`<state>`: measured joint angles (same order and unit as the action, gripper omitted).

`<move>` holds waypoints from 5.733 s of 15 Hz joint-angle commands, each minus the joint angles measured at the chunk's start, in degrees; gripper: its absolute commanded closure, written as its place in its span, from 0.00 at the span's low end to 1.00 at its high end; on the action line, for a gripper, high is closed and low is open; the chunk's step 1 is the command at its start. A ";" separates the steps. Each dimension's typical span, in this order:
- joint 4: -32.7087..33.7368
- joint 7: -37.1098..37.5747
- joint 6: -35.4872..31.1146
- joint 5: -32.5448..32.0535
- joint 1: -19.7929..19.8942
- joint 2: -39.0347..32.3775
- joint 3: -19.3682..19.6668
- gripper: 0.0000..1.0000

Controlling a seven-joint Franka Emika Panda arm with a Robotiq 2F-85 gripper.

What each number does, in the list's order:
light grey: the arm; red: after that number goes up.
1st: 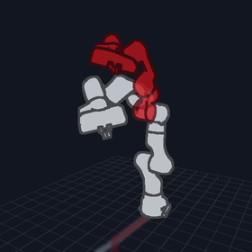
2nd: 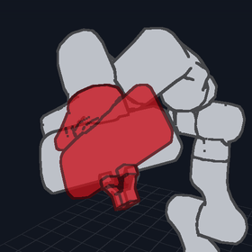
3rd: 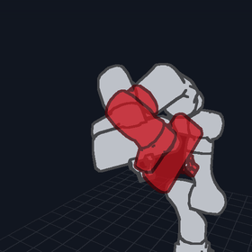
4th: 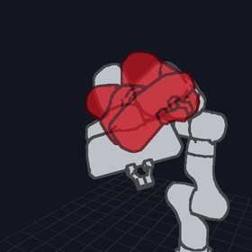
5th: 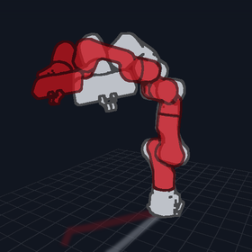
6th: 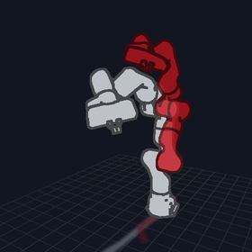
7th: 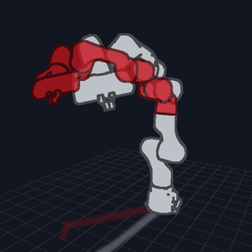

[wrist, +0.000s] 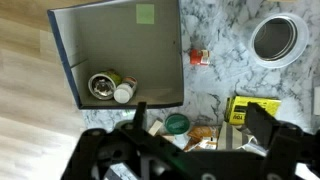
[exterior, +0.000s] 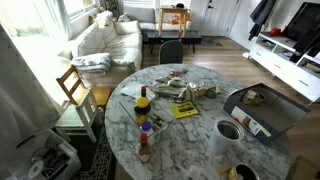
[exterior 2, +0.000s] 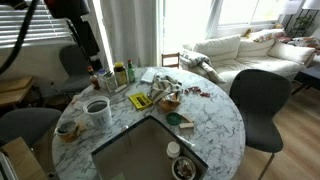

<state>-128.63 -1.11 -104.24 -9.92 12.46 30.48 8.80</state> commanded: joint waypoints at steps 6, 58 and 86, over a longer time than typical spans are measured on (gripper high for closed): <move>0.13 0.16 0.14 -0.19 -0.47 -0.02 0.37 0.00; 1.46 -48.06 -12.43 28.95 -2.72 -40.77 -2.63 0.33; 7.82 -10.18 -12.47 -4.11 -13.83 -36.17 -10.00 0.96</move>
<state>-120.92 -11.29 -116.88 -14.06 -1.46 -5.70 -1.08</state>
